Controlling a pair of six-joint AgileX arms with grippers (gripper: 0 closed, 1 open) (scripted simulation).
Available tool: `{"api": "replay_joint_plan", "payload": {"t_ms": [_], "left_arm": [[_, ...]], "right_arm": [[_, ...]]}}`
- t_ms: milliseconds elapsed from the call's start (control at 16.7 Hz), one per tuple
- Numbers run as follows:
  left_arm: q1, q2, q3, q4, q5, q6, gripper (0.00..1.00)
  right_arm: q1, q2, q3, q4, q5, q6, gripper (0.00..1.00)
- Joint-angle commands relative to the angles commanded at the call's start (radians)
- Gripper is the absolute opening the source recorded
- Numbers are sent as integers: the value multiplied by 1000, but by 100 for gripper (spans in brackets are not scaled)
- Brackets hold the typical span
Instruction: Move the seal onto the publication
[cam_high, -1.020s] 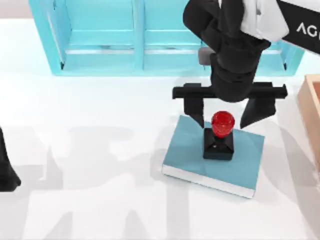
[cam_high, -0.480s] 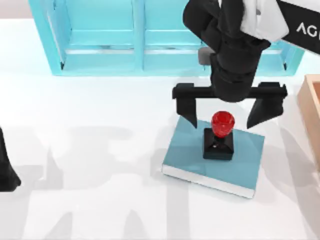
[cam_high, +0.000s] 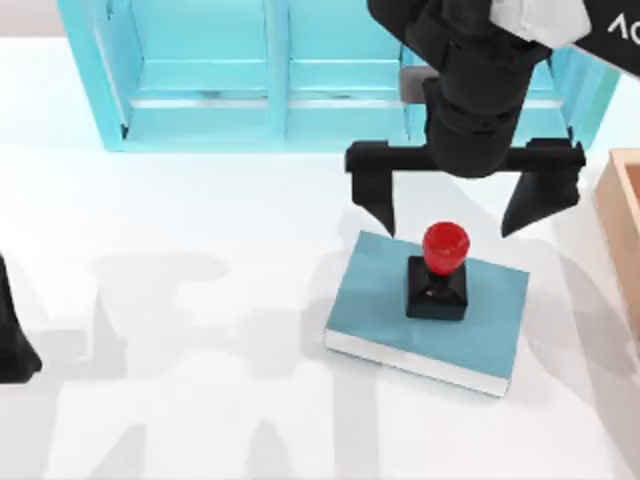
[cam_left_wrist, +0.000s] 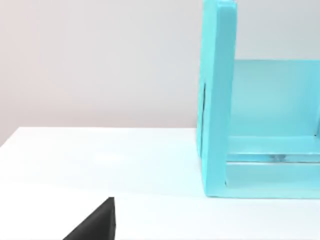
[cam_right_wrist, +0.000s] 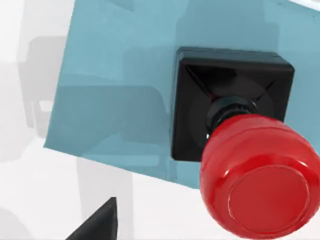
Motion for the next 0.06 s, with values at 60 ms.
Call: {"api": "replay_joint_plan", "payload": {"t_ms": [60], "left_arm": [[0, 0, 0, 0, 0, 0, 100]], "right_arm": [[0, 0, 3, -3, 0, 0, 100]]}}
